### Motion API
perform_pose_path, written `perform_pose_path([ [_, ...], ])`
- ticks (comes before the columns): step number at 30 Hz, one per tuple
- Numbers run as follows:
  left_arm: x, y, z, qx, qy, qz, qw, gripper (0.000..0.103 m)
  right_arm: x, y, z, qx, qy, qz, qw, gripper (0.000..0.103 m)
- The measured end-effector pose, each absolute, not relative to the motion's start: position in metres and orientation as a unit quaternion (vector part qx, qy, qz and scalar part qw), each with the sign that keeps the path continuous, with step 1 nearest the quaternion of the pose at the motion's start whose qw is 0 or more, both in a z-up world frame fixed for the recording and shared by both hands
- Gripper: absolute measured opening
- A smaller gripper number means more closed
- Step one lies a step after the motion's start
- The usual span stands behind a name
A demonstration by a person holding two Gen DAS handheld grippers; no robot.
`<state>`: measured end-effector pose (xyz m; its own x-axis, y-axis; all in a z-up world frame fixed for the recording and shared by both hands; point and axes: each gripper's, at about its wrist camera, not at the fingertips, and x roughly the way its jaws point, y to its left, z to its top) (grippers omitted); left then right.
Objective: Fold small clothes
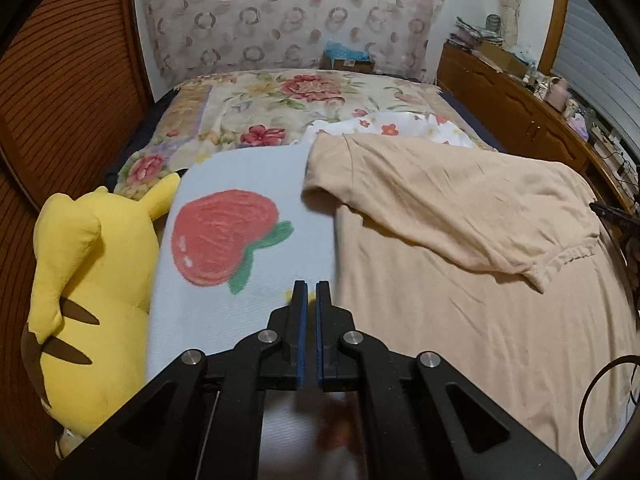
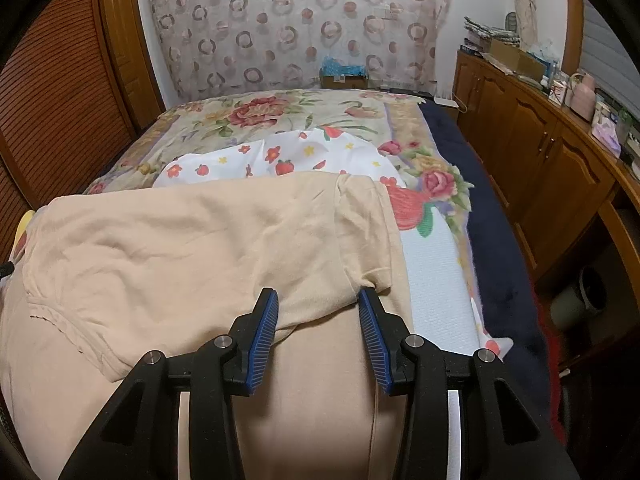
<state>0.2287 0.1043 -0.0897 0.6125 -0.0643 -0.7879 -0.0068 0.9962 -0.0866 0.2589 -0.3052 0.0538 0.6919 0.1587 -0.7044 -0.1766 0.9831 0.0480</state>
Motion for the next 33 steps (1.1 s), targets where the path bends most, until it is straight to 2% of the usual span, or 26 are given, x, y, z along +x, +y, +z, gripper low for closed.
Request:
perform_pose_path([
  [1, 0.231, 0.106, -0.088, -0.046, 0.437, -0.022, 0.898, 0.009, 0.259, -0.305, 0.054, -0.012, 0.382, 0.091, 0.92, 0.044],
  [4, 0.24, 0.109, -0.08, -0.056, 0.425, -0.024, 0.903, 0.037, 0.259, -0.305, 0.053, -0.009, 0.381, 0.092, 0.92, 0.044],
  [5, 0.244, 0.11, -0.077, -0.063, 0.419, -0.029, 0.905, 0.041, 0.26, -0.305, 0.053, -0.009, 0.381, 0.092, 0.92, 0.044],
  [7, 0.254, 0.11, -0.074, -0.072, 0.416, -0.038, 0.906, 0.042, 0.26, -0.305, 0.053, -0.006, 0.381, 0.094, 0.92, 0.044],
  [14, 0.3, 0.106, -0.078, -0.075, 0.431, -0.044, 0.898, 0.043, 0.268, -0.308, 0.052, 0.013, 0.384, 0.102, 0.917, 0.054],
  [27, 0.319, 0.111, -0.091, -0.074, 0.445, -0.033, 0.892, 0.042, 0.287, -0.301, 0.049, 0.01, 0.39, 0.095, 0.916, 0.055],
  [30, 0.32, 0.11, -0.09, -0.073, 0.444, -0.044, 0.892, 0.03, 0.291, -0.301, 0.048, 0.01, 0.388, 0.095, 0.917, 0.054],
  [32, 0.32, 0.108, -0.089, -0.068, 0.444, -0.051, 0.892, 0.017, 0.293, -0.301, 0.047, 0.007, 0.386, 0.093, 0.918, 0.053],
  [33, 0.32, 0.106, -0.088, -0.065, 0.443, -0.053, 0.892, 0.011, 0.293, -0.301, 0.046, 0.002, 0.385, 0.092, 0.918, 0.047],
])
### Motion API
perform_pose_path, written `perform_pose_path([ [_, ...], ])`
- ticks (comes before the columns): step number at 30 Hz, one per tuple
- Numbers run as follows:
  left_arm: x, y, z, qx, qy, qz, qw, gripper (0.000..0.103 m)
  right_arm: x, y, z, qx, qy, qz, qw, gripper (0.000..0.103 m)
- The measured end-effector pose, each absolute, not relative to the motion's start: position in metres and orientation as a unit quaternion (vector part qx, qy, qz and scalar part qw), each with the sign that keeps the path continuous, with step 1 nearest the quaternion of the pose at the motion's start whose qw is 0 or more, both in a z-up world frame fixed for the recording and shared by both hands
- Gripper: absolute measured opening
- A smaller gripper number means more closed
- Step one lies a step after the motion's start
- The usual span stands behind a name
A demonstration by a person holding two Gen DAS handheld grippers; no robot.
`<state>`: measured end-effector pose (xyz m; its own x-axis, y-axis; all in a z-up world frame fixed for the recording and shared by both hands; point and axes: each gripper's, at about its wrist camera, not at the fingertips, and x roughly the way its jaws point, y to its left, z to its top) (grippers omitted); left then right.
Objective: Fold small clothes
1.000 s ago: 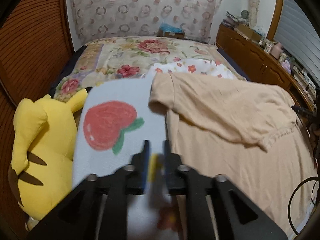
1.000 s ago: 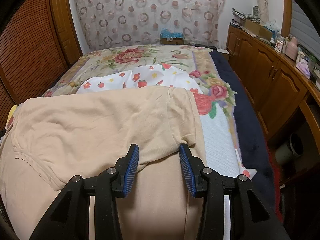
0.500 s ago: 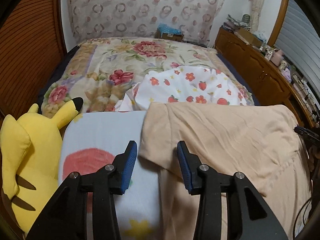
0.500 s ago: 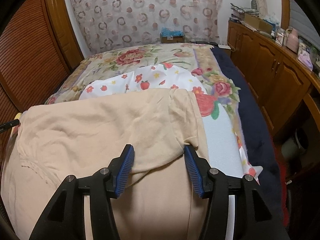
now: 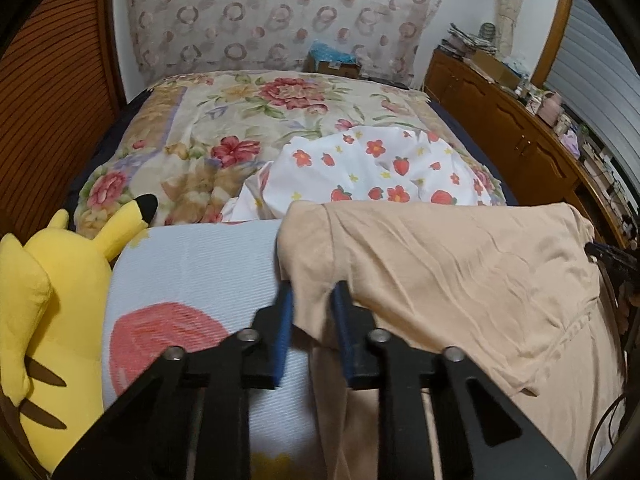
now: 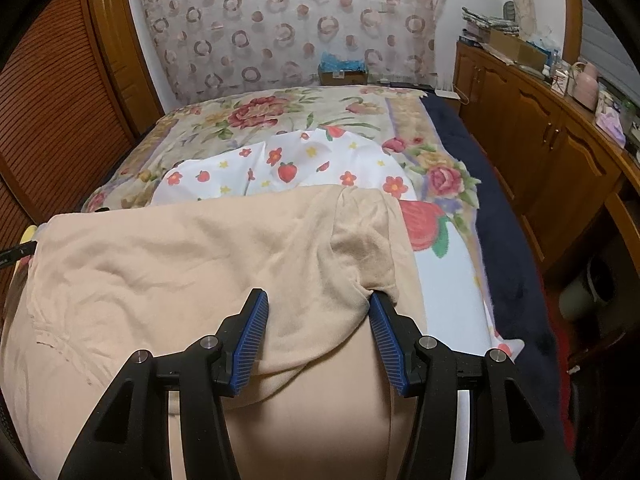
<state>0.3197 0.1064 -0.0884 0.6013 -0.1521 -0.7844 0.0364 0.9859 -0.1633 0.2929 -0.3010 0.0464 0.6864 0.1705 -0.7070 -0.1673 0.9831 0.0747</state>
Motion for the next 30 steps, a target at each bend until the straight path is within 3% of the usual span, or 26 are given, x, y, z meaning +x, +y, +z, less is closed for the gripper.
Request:
perform_pose_path([
  [1, 0.32, 0.105, -0.087, -0.058, 0.441, -0.056, 0.894, 0.003, 0.294, -0.303, 0.046, -0.001, 0.385, 0.091, 0.919, 0.044],
  [3, 0.318, 0.1, -0.083, -0.046, 0.435, -0.05, 0.898, 0.003, 0.295, -0.304, 0.046, -0.003, 0.384, 0.094, 0.919, 0.022],
  [6, 0.313, 0.097, -0.071, -0.044, 0.42, -0.055, 0.905, 0.002, 0.295, -0.303, 0.046, -0.006, 0.382, 0.106, 0.918, 0.007],
  [30, 0.226, 0.087, 0.029, -0.062, 0.3, -0.065, 0.95, 0.002, 0.197, -0.32, 0.095, 0.008, 0.228, 0.144, 0.963, 0.005],
])
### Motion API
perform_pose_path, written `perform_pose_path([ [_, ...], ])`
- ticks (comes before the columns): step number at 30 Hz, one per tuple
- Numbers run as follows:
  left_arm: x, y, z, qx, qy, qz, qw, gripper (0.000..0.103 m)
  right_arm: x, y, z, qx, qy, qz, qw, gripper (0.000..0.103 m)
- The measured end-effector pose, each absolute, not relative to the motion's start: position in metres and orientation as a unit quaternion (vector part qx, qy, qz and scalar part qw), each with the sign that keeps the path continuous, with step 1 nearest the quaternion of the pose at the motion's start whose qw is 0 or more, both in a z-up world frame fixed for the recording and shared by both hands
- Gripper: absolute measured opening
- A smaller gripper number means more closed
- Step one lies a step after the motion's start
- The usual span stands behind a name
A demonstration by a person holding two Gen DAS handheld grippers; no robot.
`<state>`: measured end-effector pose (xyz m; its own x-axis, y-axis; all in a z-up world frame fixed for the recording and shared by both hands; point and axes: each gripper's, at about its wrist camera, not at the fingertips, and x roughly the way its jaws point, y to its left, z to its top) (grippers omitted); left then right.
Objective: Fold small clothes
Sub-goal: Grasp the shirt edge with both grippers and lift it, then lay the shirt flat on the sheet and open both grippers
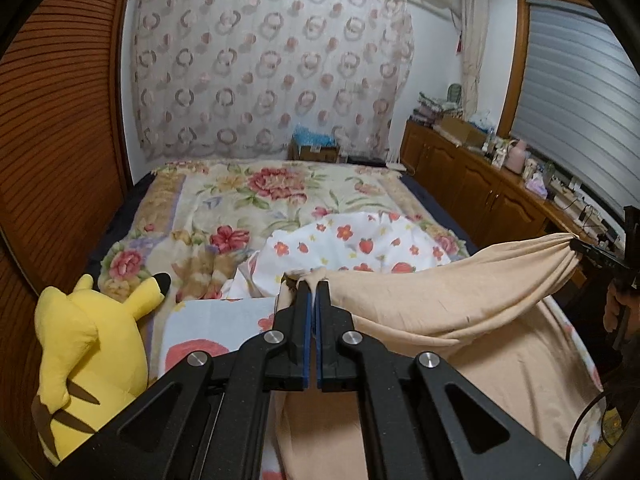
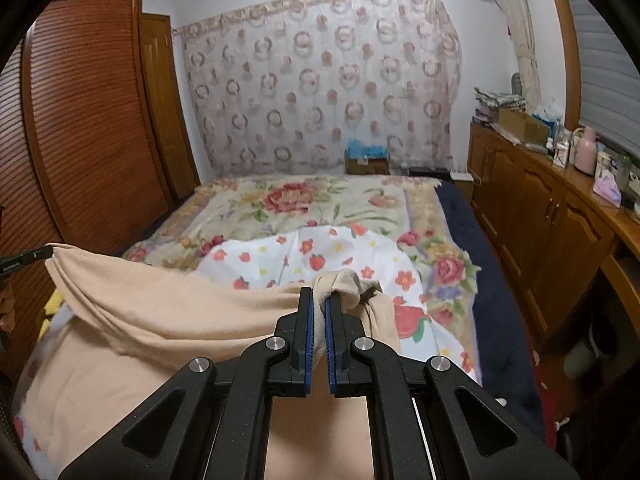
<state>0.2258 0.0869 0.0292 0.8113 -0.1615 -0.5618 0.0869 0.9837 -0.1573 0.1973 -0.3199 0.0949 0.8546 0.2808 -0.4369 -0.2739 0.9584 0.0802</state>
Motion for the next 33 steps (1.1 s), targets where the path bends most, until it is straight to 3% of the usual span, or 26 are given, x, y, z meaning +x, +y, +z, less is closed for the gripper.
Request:
perform_pose_path([
  [9, 0.159, 0.078, 0.035, -0.057, 0.283, -0.076, 0.955, 0.002, 0.118, -0.33, 0.095, -0.009, 0.2, 0.159, 0.967, 0.005],
  [18, 0.084, 0.078, 0.006, -0.069, 0.294, -0.074, 0.95, 0.002, 0.042, -0.349, 0.068, -0.008, 0.206, 0.151, 0.967, 0.005],
  [25, 0.053, 0.093, -0.029, -0.095, 0.326, -0.057, 0.939, 0.002, 0.011, -0.356, 0.019, 0.012, 0.259, 0.147, 0.955, 0.005],
  [33, 0.041, 0.084, -0.064, -0.077, 0.372, -0.052, 0.923, 0.002, 0.04, -0.36, -0.039, 0.033, 0.342, 0.127, 0.931, 0.005],
])
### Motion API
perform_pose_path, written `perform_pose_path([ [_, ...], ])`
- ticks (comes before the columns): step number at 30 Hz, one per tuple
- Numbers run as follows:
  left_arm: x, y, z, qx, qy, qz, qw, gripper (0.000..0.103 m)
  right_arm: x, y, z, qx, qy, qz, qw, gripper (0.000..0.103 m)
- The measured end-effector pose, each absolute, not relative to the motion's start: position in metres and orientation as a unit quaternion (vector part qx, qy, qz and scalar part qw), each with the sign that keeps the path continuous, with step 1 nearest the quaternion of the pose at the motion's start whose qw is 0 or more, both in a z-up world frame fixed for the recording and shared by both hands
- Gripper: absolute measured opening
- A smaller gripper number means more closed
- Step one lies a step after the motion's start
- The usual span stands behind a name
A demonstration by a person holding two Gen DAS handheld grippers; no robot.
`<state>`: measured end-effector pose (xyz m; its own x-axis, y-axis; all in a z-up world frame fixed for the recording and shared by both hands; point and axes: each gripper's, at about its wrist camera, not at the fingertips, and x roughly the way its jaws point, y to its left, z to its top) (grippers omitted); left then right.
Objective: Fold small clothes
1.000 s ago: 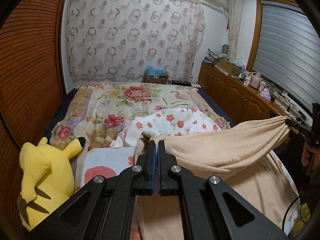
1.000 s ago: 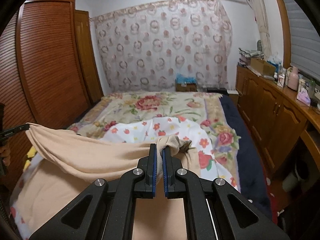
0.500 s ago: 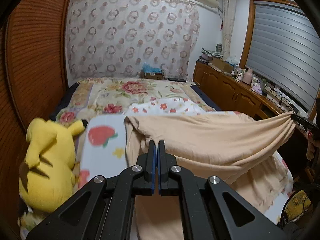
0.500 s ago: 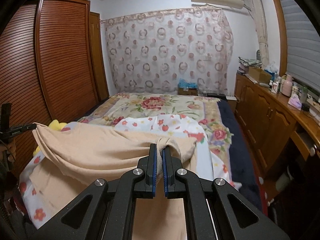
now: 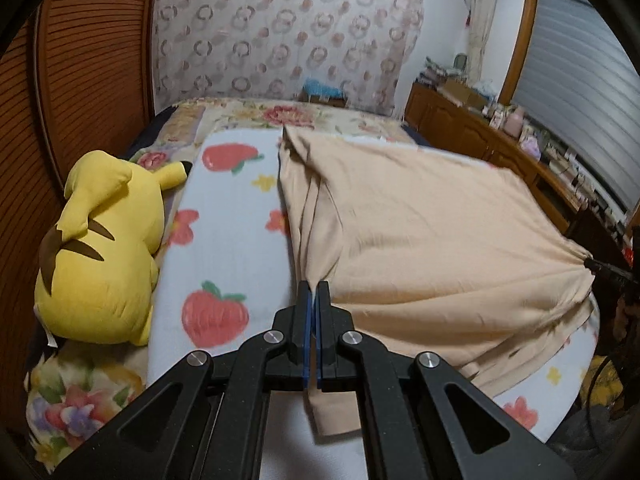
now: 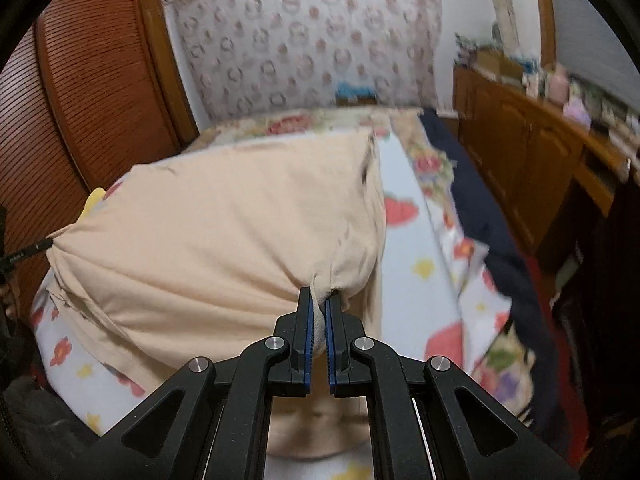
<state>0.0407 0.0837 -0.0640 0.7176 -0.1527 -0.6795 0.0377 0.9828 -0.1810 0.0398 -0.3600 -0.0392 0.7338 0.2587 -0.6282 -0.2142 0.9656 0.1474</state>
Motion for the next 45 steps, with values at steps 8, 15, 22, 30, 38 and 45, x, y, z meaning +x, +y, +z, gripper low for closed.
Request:
perform_pose_path([
  [8, 0.036, 0.081, -0.064, -0.072, 0.368, -0.06, 0.925, 0.044, 0.036, -0.348, -0.032, -0.005, 0.333, 0.082, 0.939, 0.03],
  [15, 0.035, 0.084, -0.061, -0.069, 0.357, -0.057, 0.93, 0.082, 0.019, -0.345, -0.038, -0.003, 0.315, 0.075, 0.946, 0.044],
  [22, 0.035, 0.084, -0.069, -0.063, 0.368, -0.04, 0.927, 0.082, 0.025, -0.335, -0.058, -0.004, 0.319, 0.079, 0.944, 0.046],
  [30, 0.028, 0.078, -0.069, -0.068, 0.365, -0.031, 0.928, 0.082, 0.024, -0.329, -0.056, 0.004, 0.318, 0.091, 0.944, 0.05],
  [38, 0.01, 0.025, -0.054, -0.061, 0.353, -0.125, 0.925, 0.049, -0.004, -0.276, -0.047, -0.023, 0.317, 0.186, 0.93, 0.05],
  [45, 0.016, -0.033, -0.062, -0.047, 0.386, -0.232, 0.892, 0.022, -0.009, -0.246, -0.046, -0.026, 0.322, 0.244, 0.914, 0.05],
])
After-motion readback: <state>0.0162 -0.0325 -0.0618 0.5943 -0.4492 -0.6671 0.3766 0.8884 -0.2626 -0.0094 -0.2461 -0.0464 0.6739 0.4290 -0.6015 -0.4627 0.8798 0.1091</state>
